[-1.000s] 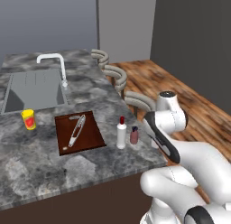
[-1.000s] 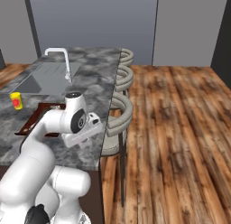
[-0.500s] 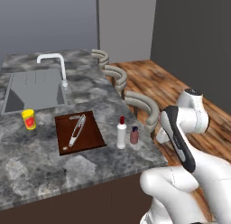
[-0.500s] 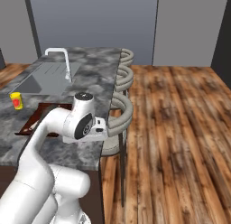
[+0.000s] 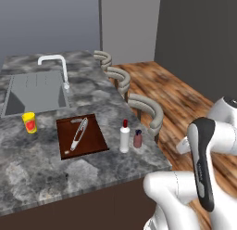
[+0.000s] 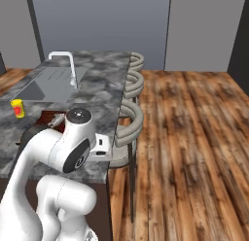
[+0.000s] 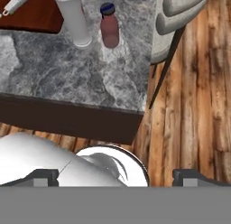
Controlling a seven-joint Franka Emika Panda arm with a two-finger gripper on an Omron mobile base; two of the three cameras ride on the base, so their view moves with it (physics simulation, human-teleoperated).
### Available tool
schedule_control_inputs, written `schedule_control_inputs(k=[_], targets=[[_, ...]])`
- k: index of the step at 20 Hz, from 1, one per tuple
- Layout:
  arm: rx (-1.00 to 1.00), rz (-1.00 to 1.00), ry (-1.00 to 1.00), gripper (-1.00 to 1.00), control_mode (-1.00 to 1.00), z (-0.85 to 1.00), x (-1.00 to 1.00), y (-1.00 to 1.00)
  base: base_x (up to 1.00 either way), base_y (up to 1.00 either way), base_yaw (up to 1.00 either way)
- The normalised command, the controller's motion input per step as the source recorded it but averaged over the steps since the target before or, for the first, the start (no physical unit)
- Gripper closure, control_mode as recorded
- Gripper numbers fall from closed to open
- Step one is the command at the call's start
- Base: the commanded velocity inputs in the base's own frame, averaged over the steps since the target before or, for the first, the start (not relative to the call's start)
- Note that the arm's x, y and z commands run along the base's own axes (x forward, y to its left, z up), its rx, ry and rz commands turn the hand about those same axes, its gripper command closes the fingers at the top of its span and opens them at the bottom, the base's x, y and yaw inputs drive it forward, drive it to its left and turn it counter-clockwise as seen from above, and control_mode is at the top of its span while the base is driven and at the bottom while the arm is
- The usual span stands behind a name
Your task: Place the drinks on the dining counter in a tight cluster.
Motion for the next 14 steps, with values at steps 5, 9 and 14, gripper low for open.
schedule_control_inputs(k=[5,9,14], targets=[[0.0,-0.21,-0.04,-1.0,-1.0,0.3,-0.46,0.02,0.0,0.0,0.0],[0.0,-0.17,-0.04,-1.0,-1.0,0.0,-0.15,0.43,0.0,0.0,0.0],[0.0,-0.07,-0.05,-1.0,-1.0,0.0,-0.11,0.65,0.0,0.0,0.0]])
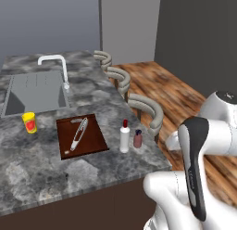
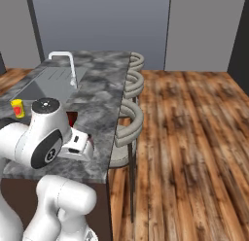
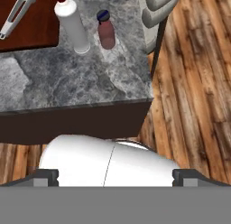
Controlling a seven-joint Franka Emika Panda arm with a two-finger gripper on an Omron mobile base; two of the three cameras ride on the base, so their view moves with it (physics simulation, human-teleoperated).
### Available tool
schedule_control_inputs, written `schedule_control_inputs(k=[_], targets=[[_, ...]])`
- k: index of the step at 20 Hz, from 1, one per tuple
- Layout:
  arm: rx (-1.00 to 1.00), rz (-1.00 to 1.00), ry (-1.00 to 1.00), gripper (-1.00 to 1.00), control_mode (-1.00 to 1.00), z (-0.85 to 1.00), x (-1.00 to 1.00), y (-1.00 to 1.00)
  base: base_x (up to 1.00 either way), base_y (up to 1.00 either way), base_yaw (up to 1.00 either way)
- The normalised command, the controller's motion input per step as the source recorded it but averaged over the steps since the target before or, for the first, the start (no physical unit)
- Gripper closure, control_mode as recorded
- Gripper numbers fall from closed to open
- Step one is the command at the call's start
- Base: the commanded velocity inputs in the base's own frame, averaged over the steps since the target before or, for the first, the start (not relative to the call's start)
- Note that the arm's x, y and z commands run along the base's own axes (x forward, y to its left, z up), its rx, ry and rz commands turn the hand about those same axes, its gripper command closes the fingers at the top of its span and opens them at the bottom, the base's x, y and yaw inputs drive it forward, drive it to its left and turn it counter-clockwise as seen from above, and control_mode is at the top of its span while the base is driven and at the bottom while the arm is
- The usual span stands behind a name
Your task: Place the drinks on the dining counter in a tight cluster.
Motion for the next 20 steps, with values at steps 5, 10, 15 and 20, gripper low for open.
schedule_control_inputs(k=[5,10,15,20], targets=[[0.0,-0.01,-0.05,-1.0,-1.0,0.0,-0.07,0.31,0.0,0.0,0.0],[0.0,0.0,-0.01,-1.0,-1.0,0.0,0.0,0.05,0.0,0.0,0.0],[0.0,0.0,0.0,-1.0,-1.0,0.0,0.0,0.0,0.0,0.0,0.0],[0.0,0.0,-0.05,-1.0,-1.0,0.0,-0.34,0.0,0.0,0.0,0.0]])
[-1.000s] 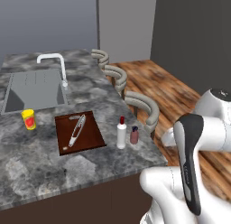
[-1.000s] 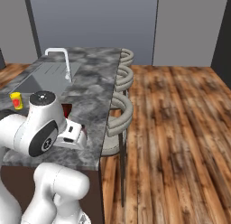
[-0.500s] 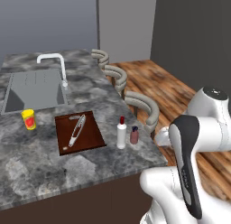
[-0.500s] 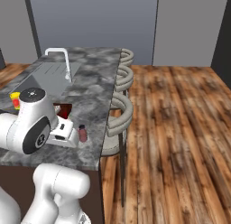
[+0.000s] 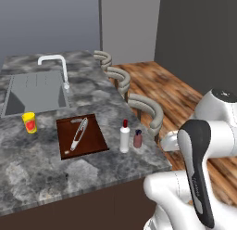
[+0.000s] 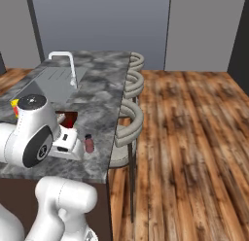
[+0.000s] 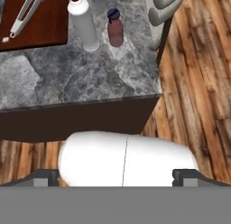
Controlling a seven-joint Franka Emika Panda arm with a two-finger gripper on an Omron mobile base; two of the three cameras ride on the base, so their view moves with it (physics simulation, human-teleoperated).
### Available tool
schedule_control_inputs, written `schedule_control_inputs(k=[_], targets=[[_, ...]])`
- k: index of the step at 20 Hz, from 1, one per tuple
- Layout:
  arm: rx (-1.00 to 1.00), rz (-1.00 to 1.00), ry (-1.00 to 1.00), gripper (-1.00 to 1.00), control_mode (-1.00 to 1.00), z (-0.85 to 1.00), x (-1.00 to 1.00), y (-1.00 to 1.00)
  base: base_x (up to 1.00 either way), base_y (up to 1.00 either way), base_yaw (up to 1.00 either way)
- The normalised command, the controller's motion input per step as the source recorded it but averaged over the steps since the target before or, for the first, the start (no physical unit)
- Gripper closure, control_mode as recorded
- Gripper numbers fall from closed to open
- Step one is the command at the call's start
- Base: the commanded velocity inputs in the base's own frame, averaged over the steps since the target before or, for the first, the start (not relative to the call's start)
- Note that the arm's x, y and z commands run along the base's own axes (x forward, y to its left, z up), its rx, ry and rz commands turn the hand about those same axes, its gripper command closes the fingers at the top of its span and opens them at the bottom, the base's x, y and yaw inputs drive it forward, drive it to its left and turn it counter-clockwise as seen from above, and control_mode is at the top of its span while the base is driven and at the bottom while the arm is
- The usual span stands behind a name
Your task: Place the drinks on the dining counter in a tight cluster.
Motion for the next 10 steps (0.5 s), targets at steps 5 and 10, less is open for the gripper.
schedule_control_inputs(k=[5,10], targets=[[0.0,0.0,0.0,-1.0,1.0,0.0,0.0,0.0,-0.97,0.0,0.0],[0.0,0.0,0.0,-1.0,1.0,0.0,0.0,0.0,-1.0,0.09,0.02]])
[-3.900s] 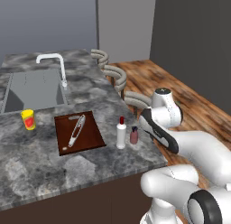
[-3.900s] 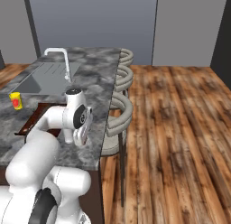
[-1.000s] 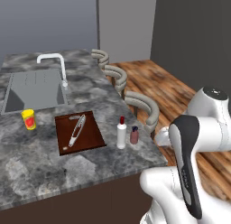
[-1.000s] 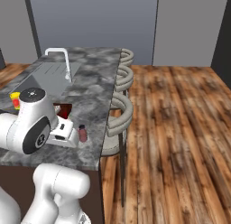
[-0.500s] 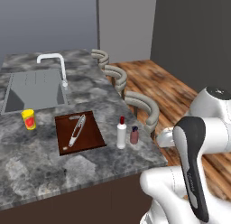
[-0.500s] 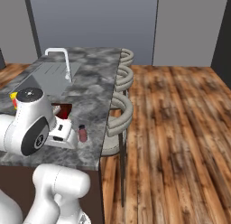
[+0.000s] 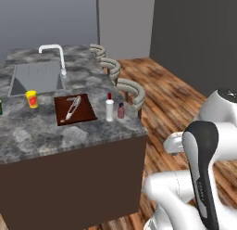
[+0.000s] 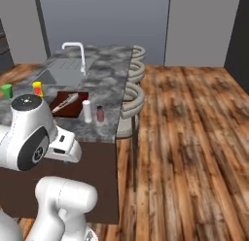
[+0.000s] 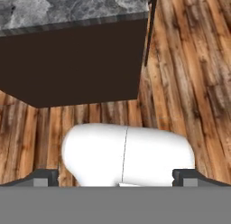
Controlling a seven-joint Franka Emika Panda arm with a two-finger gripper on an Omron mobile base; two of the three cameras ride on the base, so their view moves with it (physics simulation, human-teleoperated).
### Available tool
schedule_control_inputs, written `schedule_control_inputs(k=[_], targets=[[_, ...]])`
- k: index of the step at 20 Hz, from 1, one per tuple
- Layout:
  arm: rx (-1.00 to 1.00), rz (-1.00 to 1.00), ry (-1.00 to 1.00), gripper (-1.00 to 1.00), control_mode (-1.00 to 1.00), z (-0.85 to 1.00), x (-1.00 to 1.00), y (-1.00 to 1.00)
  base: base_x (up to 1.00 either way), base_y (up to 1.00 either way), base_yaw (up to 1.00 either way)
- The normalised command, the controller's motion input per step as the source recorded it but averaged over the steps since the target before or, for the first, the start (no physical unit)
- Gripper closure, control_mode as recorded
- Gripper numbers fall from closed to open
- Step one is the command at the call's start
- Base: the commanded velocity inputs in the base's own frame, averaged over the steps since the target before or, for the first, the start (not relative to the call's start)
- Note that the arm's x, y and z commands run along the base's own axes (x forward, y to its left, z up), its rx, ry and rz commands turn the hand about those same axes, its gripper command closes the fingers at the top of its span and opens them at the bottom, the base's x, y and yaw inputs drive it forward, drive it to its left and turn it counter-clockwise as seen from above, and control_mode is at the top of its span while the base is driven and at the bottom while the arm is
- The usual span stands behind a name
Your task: Place the drinks on the dining counter in a tight cluster.
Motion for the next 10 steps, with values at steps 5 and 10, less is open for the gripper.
schedule_control_inputs(k=[5,10], targets=[[0.0,0.0,0.0,-1.0,1.0,0.0,0.0,0.0,-0.46,0.74,0.44],[0.0,0.0,0.0,-1.0,1.0,0.0,0.0,0.0,-0.44,0.81,0.54]])
